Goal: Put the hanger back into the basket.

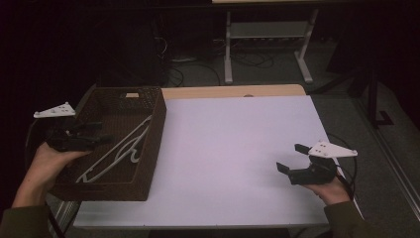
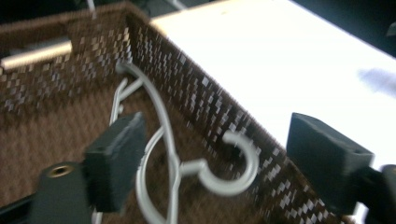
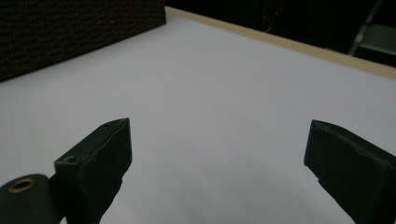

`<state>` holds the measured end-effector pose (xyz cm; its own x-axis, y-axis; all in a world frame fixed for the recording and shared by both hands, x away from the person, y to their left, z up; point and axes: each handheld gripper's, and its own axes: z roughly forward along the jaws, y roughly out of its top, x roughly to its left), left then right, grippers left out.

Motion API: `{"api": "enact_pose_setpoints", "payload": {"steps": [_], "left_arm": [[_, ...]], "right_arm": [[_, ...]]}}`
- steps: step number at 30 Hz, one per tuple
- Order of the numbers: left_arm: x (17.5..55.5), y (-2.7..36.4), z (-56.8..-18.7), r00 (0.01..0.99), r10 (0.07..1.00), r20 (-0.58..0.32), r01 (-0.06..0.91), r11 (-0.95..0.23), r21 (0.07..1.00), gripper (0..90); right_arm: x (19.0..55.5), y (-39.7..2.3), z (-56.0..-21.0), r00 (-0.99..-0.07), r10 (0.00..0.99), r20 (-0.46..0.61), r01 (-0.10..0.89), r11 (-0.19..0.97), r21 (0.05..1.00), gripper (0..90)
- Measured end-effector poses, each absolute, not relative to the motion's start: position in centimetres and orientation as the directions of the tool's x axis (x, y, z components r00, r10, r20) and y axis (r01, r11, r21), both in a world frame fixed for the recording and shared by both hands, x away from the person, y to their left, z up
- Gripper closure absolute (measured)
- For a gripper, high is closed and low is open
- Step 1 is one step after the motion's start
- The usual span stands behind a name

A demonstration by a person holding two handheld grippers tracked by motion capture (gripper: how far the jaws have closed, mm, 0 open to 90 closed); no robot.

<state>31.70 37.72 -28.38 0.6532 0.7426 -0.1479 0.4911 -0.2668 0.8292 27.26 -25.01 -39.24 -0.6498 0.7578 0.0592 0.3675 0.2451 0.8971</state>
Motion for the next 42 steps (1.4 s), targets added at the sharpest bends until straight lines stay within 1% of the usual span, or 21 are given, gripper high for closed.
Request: {"api": "enact_pose_setpoints", "payload": {"steps": [4, 6, 9, 15, 17, 20, 24, 30, 34, 42], "left_arm": [[31.2, 36.2, -28.2, 0.672, 0.727, -0.144, 0.425, -0.219, 0.879, 14.2], [31.0, 35.5, -28.2, 0.682, 0.716, -0.148, 0.402, -0.198, 0.894, 13.6], [30.6, 34.3, -28.5, 0.696, 0.703, -0.149, 0.371, -0.173, 0.913, 13.0], [30.3, 32.0, -29.5, 0.728, 0.663, -0.174, 0.341, -0.130, 0.931, 11.1], [30.2, 31.2, -29.7, 0.738, 0.654, -0.167, 0.323, -0.125, 0.938, 9.3], [30.1, 30.3, -30.0, 0.752, 0.638, -0.167, 0.310, -0.118, 0.943, 3.0], [30.0, 29.4, -30.7, 0.755, 0.634, -0.167, 0.297, -0.104, 0.949, 2.2], [29.8, 28.1, -31.7, 0.763, 0.619, -0.185, 0.273, -0.050, 0.961, 2.2], [29.8, 27.3, -32.1, 0.765, 0.621, -0.170, 0.249, -0.043, 0.967, 2.2], [30.1, 26.4, -33.1, 0.772, 0.615, -0.160, 0.244, -0.055, 0.968, 2.2]], "right_arm": [[27.5, -24.8, -38.0, -0.651, 0.757, 0.049, 0.330, 0.224, 0.917, 7.3], [27.5, -24.6, -37.3, -0.652, 0.756, 0.062, 0.330, 0.209, 0.921, 7.3], [27.6, -24.4, -36.5, -0.657, 0.752, 0.060, 0.304, 0.191, 0.933, 7.0], [27.7, -24.0, -34.6, -0.666, 0.743, 0.065, 0.258, 0.148, 0.955, 6.3], [27.7, -23.9, -34.0, -0.669, 0.741, 0.061, 0.242, 0.139, 0.960, 6.2], [27.8, -23.7, -33.2, -0.672, 0.738, 0.059, 0.222, 0.125, 0.967, 6.4], [28.0, -23.5, -32.3, -0.675, 0.736, 0.054, 0.204, 0.117, 0.972, 6.4], [28.3, -23.3, -31.4, -0.680, 0.731, 0.057, 0.192, 0.102, 0.976, 6.4], [28.5, -23.3, -31.0, -0.683, 0.728, 0.062, 0.182, 0.087, 0.979, 6.1], [28.5, -23.4, -30.8, -0.685, 0.725, 0.066, 0.177, 0.078, 0.981, 5.5]]}}
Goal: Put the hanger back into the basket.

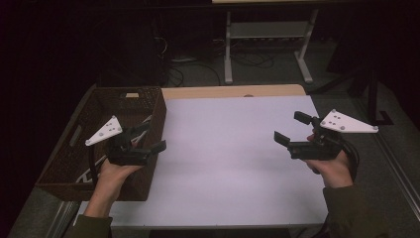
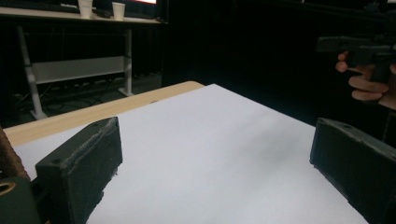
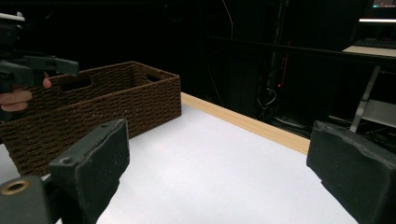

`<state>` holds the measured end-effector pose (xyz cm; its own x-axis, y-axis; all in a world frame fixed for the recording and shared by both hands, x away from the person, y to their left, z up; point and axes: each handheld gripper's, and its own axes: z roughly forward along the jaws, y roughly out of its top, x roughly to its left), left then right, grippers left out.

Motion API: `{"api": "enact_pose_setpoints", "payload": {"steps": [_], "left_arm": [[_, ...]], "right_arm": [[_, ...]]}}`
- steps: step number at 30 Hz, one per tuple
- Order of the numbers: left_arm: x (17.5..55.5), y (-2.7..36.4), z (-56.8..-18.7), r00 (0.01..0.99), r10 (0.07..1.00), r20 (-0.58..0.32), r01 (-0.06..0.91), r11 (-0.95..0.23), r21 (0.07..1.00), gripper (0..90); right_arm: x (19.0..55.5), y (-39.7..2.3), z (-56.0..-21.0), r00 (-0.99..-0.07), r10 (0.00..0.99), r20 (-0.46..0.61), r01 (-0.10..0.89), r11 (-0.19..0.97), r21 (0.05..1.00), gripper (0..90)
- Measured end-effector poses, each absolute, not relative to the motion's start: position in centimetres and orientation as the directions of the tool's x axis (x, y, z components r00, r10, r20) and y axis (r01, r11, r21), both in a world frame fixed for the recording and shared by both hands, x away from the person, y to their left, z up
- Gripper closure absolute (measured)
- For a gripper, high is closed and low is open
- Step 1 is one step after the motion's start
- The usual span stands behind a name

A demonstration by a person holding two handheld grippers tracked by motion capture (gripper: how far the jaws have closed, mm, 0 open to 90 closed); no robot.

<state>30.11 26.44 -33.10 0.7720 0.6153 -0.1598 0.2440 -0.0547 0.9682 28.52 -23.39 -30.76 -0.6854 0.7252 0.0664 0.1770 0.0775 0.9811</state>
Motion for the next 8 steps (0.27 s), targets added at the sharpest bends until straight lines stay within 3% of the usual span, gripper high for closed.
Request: {"api": "enact_pose_setpoints", "payload": {"steps": [8], "left_arm": [[30.08, 26.54, -33.25, 0.776, 0.613, -0.151, 0.240, -0.065, 0.969, 2.2]], "right_arm": [[28.53, -23.49, -30.83, -0.685, 0.725, 0.068, 0.179, 0.077, 0.981, 5.4]]}}
